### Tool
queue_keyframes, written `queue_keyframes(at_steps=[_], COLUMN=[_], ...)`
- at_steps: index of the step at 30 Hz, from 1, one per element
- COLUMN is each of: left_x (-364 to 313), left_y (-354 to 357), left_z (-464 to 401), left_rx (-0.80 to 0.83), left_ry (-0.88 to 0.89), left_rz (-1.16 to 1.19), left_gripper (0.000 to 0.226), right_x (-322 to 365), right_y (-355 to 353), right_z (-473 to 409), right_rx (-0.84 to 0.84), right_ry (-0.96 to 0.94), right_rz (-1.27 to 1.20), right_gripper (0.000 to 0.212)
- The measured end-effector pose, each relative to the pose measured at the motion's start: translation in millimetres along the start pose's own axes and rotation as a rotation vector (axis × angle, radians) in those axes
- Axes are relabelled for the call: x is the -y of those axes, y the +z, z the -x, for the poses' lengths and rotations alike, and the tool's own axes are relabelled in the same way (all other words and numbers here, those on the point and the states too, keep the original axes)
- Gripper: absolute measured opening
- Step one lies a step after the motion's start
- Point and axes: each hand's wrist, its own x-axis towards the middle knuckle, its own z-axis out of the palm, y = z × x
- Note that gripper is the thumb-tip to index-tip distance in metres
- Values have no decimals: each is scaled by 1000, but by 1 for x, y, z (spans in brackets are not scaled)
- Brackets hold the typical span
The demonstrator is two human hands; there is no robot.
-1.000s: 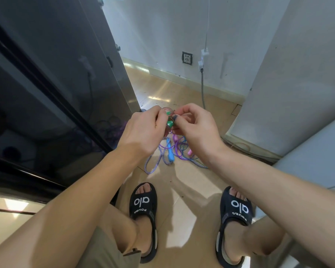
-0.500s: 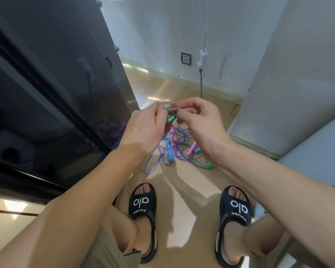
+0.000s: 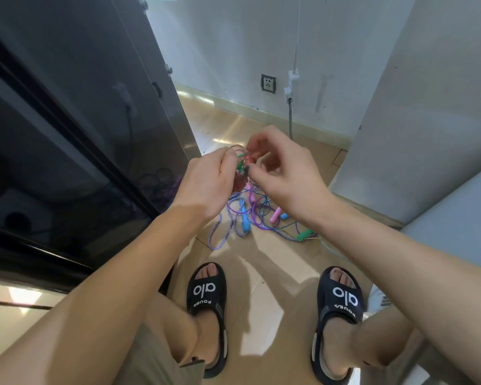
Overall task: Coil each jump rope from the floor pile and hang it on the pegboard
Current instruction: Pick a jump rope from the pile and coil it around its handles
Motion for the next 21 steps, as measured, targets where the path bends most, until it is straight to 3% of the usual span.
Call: queue_keyframes(at_steps=[8, 14, 18, 21], left_x=[2, 5, 10, 18], left_y=[-6, -7, -8, -7], left_z=[-1, -2, -4, -8], left_rx=[23, 76, 107, 113], left_ry=[-73, -176, -214, -158], left_rz=[39, 79, 84, 4], left_gripper=[38, 44, 45, 48], right_x=[-13, -14, -8, 3], right_y=[0, 3, 8, 10], right_z=[0, -5, -2, 1], right_rx=[54, 71, 133, 271], right_ry=[-308, -379, -243, 95], right_rz=[403, 522, 428, 123], right_gripper=[11, 17, 17, 27])
